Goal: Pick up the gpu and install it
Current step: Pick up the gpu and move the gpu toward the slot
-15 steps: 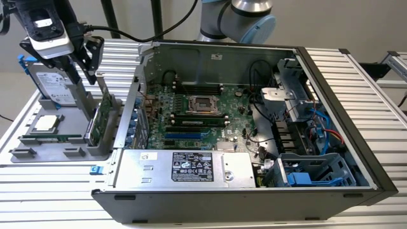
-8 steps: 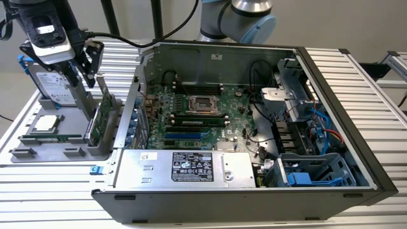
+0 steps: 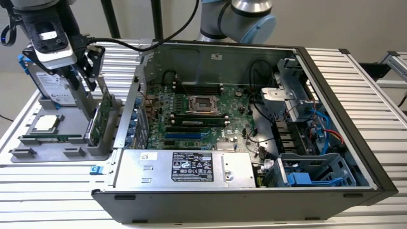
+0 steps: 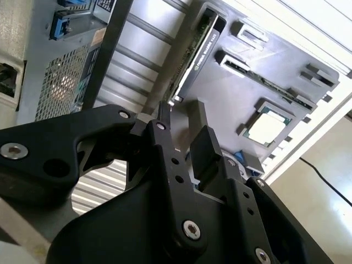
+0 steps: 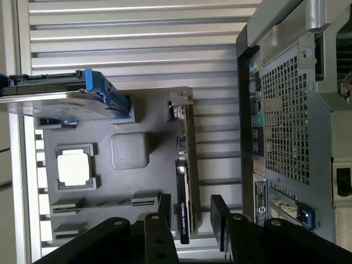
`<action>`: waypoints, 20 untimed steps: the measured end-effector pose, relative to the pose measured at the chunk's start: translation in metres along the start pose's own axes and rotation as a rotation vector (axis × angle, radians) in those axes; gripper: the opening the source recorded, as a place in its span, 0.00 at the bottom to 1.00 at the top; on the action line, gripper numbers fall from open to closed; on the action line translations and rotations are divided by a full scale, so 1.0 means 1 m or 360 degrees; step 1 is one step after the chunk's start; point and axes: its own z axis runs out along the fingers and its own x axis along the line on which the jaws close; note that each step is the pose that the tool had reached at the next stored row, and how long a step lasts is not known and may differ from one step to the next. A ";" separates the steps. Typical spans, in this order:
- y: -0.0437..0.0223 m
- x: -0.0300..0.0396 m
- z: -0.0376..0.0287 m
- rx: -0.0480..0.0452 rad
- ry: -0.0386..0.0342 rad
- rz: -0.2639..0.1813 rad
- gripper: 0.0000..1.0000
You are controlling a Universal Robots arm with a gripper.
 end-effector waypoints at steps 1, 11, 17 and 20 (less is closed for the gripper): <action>-0.0001 0.0000 0.0010 0.0000 0.0000 0.0000 1.00; -0.0010 0.0003 0.0111 0.0000 0.0000 0.0000 1.00; -0.0013 0.0004 0.0162 0.0000 0.0000 0.0000 1.00; -0.0014 0.0005 0.0187 0.0000 0.0000 0.0000 1.00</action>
